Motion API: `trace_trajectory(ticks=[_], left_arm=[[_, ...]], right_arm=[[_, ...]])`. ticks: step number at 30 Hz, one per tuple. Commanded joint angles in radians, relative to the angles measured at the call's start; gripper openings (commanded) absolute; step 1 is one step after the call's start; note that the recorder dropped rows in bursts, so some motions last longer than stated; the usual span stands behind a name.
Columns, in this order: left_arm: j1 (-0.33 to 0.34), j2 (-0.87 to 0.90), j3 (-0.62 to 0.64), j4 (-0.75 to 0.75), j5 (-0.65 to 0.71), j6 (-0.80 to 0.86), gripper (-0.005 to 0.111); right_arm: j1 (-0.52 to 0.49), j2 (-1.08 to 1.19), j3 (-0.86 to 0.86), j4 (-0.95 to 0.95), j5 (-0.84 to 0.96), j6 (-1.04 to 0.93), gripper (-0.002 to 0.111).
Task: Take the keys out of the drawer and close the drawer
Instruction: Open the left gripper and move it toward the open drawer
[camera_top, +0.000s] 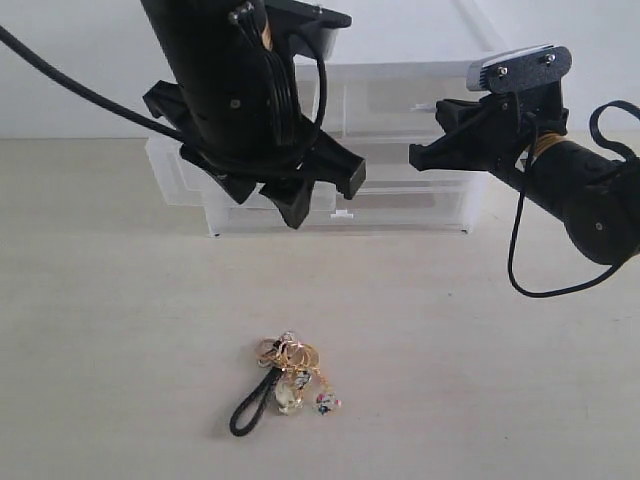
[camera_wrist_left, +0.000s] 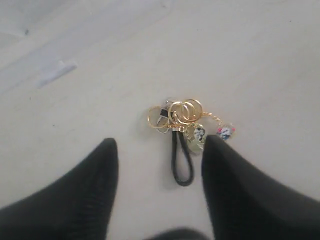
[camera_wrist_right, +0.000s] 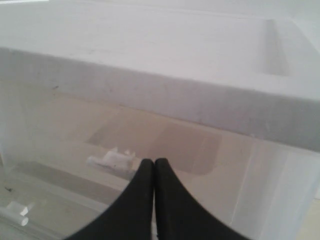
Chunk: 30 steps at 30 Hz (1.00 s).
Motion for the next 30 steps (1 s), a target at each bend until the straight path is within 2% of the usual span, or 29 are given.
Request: trace_trajectory(ticks=[1, 9, 13, 16, 19, 22, 26, 30], left_arm=[[-0.004, -0.008, 0.005, 0.07, -0.003, 0.042, 0.006], [-0.022, -0.17, 0.003, 0.095, -0.008, 0.033, 0.004], [-0.072, -0.296, 0.025, 0.162, -0.106, -0.054, 0.004], [-0.116, -0.375, 0.101, 0.201, -0.167, -0.126, 0.004], [-0.181, -0.442, 0.244, 0.309, -0.257, -0.247, 0.004], [-0.239, -0.483, 0.396, 0.475, -0.396, -0.445, 0.004], [-0.282, -0.501, 0.589, 0.86, -0.581, -0.848, 0.004], [-0.295, -0.493, 0.752, 1.244, -0.582, -1.318, 0.004]], right_arm=[[-0.013, 0.001, -0.036, 0.081, -0.037, 0.007, 0.0], [-0.013, 0.001, -0.036, 0.081, -0.026, 0.007, 0.0], [-0.013, 0.001, -0.036, 0.079, -0.026, 0.007, 0.0], [-0.013, 0.001, -0.036, 0.079, -0.026, 0.007, 0.0], [-0.013, 0.001, -0.036, 0.079, -0.026, 0.007, 0.0], [-0.013, 0.001, -0.036, 0.079, -0.026, 0.007, 0.0], [-0.013, 0.001, -0.036, 0.079, -0.026, 0.009, 0.0], [-0.013, 0.001, -0.036, 0.079, -0.024, 0.018, 0.0]])
